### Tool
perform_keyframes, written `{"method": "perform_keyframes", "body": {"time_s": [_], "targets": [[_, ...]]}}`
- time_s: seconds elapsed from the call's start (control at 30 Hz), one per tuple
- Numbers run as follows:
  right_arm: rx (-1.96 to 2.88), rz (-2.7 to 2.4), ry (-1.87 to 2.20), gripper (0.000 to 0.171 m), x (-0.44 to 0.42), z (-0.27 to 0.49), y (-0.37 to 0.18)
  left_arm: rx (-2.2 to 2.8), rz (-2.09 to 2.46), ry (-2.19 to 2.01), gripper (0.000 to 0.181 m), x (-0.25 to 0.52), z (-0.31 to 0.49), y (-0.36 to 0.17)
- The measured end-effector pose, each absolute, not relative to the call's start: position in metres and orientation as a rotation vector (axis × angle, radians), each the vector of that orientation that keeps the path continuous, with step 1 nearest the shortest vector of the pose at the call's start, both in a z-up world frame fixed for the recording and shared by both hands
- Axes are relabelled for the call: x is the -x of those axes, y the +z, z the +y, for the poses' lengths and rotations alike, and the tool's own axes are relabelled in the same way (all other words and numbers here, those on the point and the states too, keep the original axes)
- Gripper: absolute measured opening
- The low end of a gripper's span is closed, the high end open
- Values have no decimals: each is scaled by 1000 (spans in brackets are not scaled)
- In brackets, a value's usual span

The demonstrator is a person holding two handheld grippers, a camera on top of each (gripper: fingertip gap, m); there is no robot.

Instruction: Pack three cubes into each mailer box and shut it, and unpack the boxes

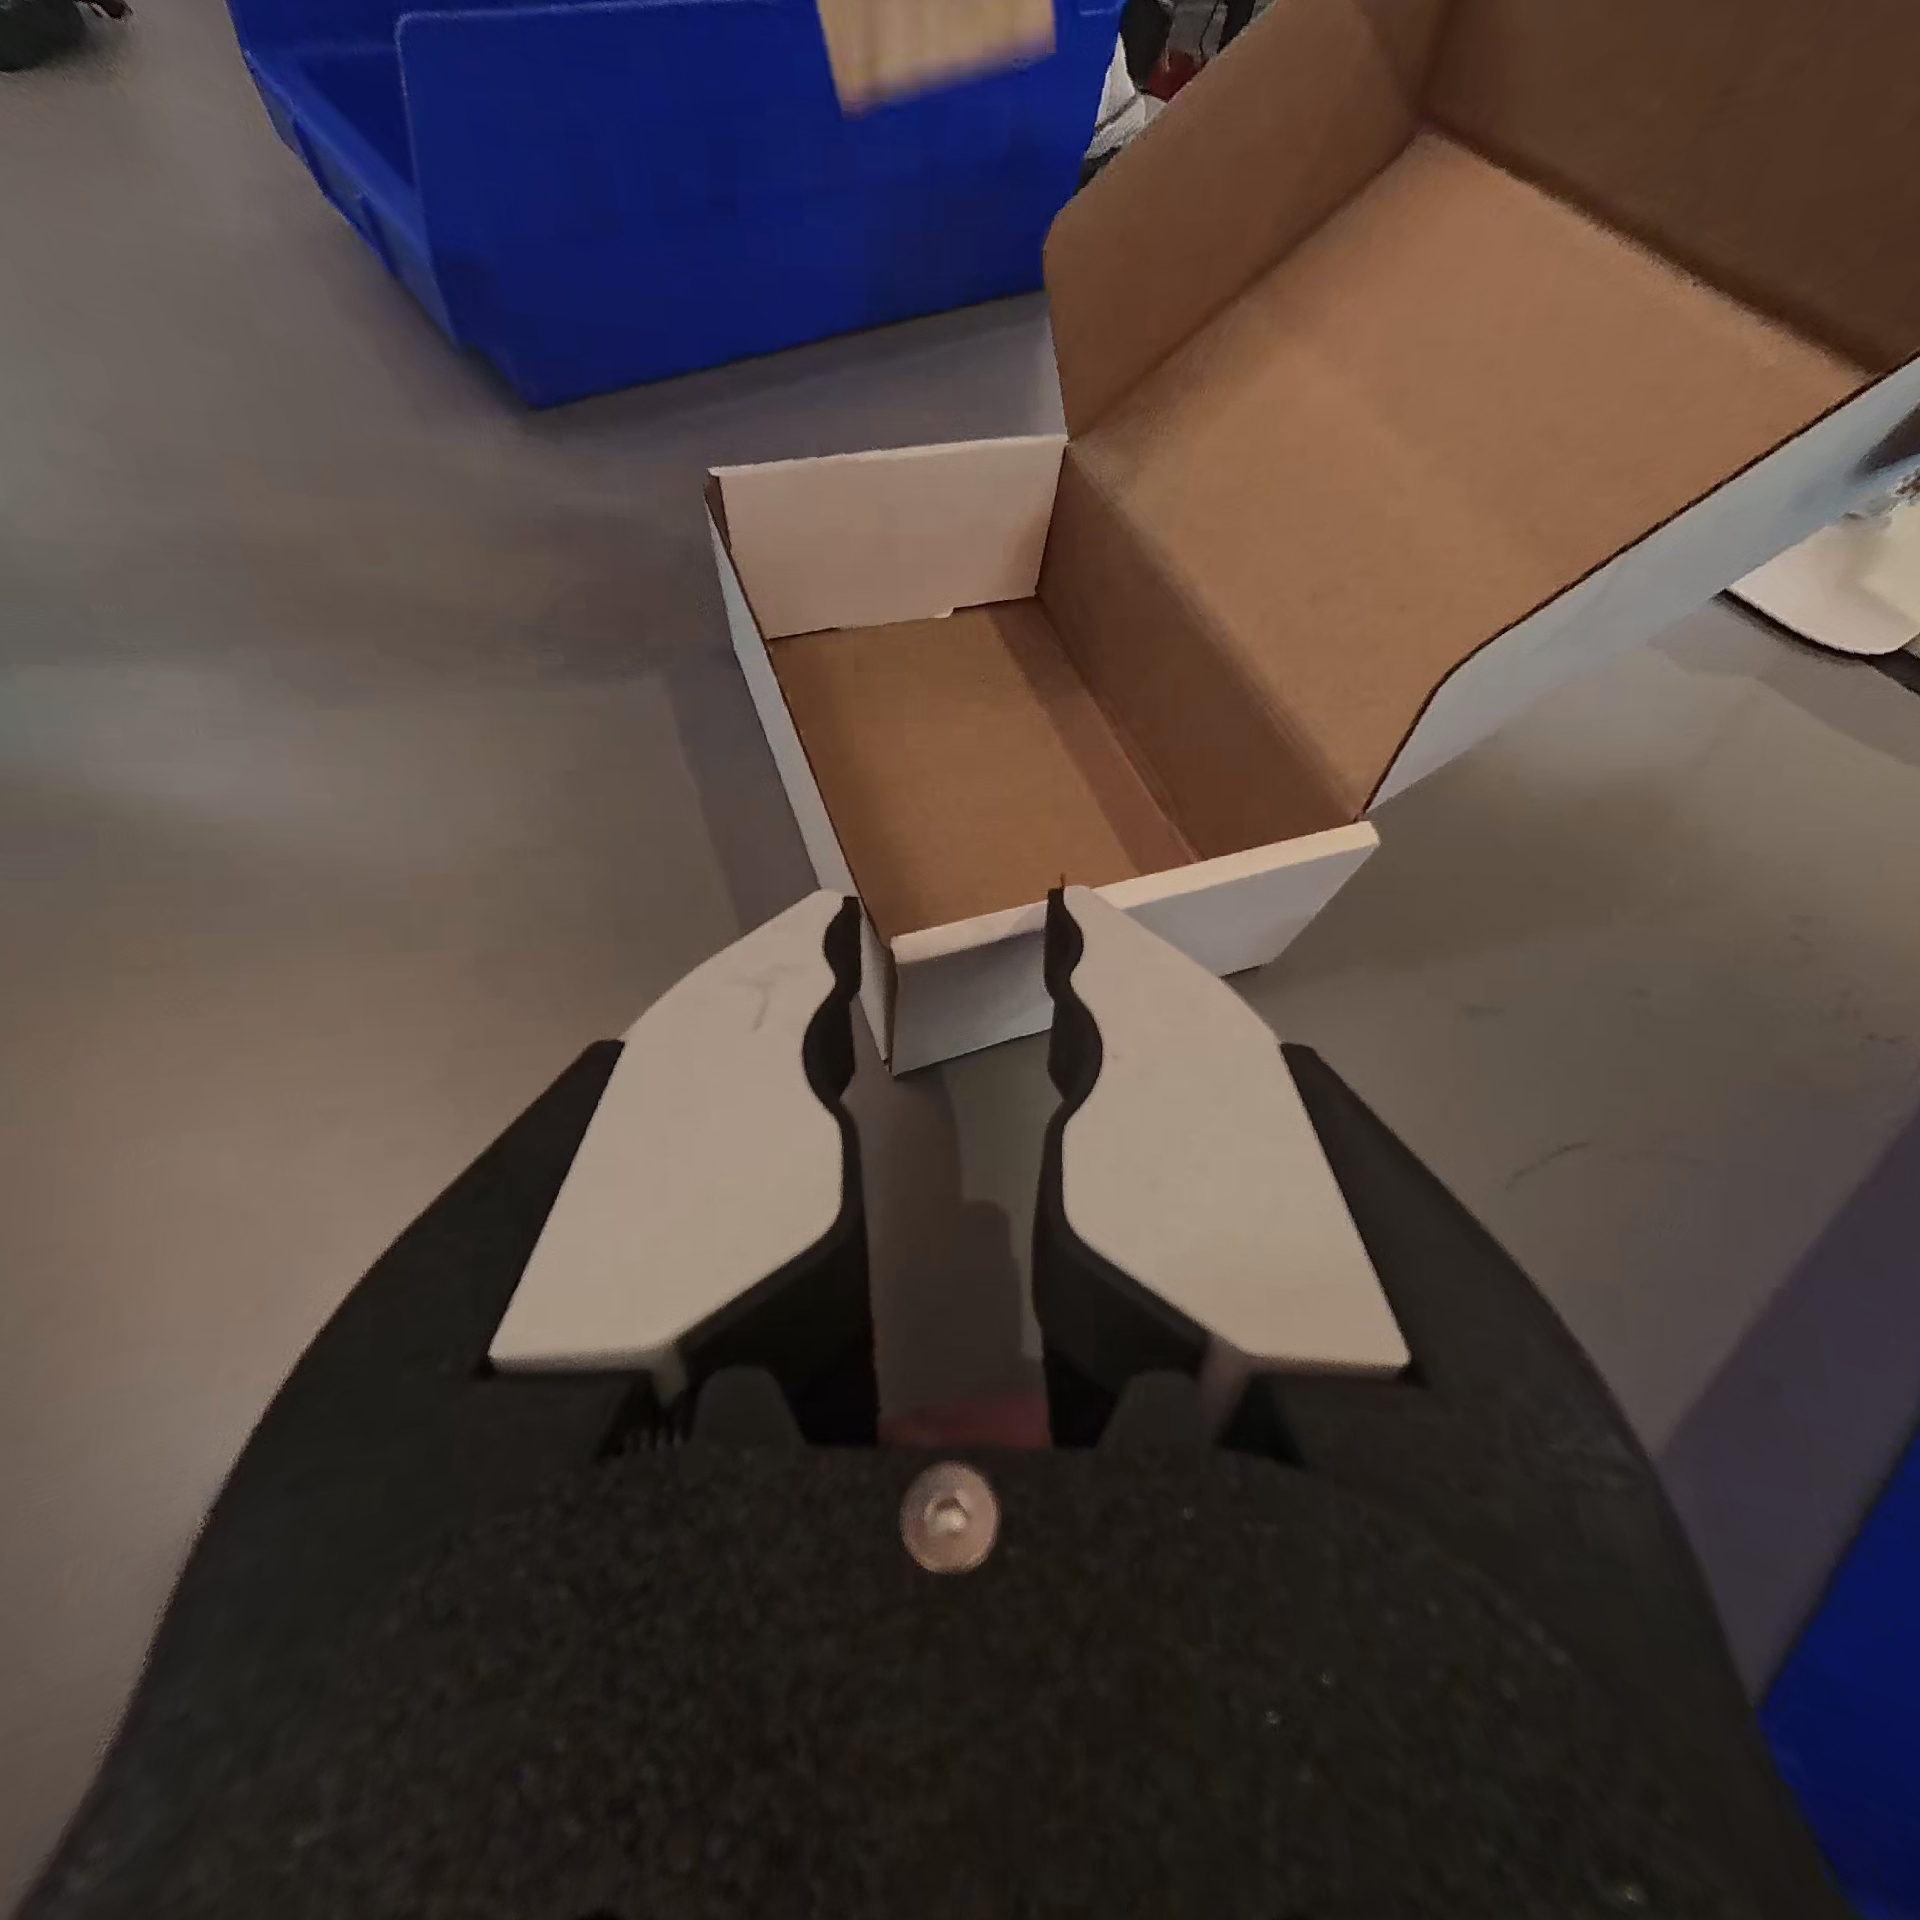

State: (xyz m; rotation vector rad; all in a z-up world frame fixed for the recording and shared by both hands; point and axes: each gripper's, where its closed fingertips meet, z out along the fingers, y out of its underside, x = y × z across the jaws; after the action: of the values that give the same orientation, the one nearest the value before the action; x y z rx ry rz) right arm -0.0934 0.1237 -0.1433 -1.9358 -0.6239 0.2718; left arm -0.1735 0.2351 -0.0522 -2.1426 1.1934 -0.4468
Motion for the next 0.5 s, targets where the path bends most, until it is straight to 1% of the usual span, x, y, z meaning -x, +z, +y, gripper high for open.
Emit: {"method": "perform_keyframes", "body": {"time_s": [0.07,0.2,0.33,0.5], "targets": [[1937,-624,267,34,93,124,-143,2192,1249,-429,44,154,229,-79],[1934,-628,254,34,94,125,-144,2293,1210,-247,44,146,248,-119],[1929,-634,249,35,96,125,-144,2345,1166,-211,44,140,251,-134],[1935,-633,263,34,96,125,-144,2336,1225,-204,44,129,242,-136]]}}
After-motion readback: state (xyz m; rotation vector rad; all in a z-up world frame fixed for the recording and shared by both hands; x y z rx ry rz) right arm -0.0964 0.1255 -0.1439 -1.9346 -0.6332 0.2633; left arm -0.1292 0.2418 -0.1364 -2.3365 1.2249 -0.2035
